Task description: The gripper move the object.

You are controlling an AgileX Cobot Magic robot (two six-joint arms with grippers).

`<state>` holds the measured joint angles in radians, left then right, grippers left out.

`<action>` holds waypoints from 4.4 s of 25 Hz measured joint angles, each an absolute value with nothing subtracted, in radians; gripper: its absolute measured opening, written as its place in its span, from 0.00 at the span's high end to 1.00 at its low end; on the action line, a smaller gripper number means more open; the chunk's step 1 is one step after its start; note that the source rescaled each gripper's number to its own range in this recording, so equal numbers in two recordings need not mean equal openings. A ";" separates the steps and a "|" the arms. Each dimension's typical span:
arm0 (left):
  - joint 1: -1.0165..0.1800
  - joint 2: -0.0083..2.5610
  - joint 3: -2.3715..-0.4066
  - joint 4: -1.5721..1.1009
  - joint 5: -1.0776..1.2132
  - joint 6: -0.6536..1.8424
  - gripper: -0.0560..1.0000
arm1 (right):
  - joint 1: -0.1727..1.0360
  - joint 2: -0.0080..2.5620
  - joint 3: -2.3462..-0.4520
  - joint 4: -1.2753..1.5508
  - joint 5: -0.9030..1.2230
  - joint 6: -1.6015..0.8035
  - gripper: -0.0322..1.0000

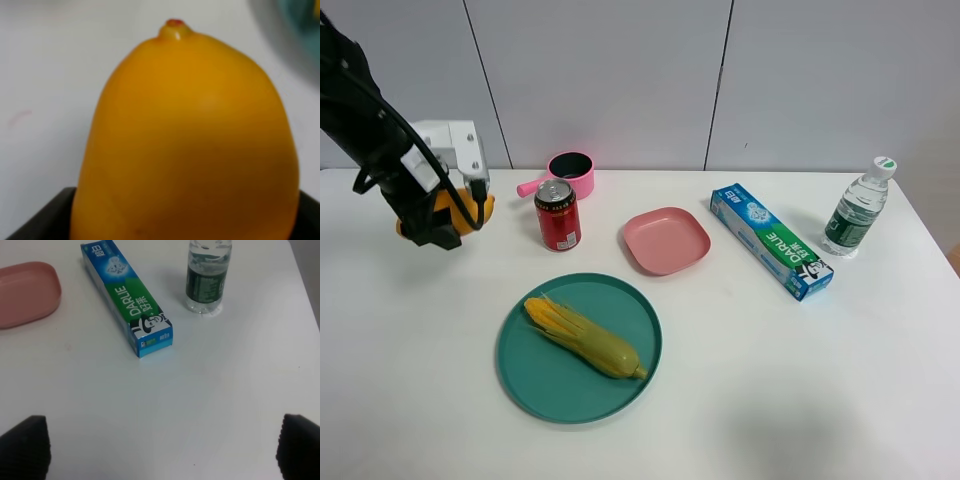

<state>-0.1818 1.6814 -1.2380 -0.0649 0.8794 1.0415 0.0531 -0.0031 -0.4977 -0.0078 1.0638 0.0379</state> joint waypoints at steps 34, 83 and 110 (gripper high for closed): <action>-0.973 2.186 -1.788 -0.046 0.863 0.626 0.95 | 0.053 -0.003 -0.498 -0.008 1.064 0.038 0.00; -1.007 2.389 -1.790 -0.122 0.543 0.733 0.90 | 0.053 -0.003 -0.498 -0.008 1.064 0.038 0.00; -0.997 1.979 -1.805 0.045 0.747 0.617 0.34 | 0.053 -0.003 -0.498 -0.008 1.064 0.038 0.00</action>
<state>-0.9971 1.9789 -1.8047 0.0453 0.7474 0.6168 0.0531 -0.0031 -0.4977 -0.0078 1.0638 0.0379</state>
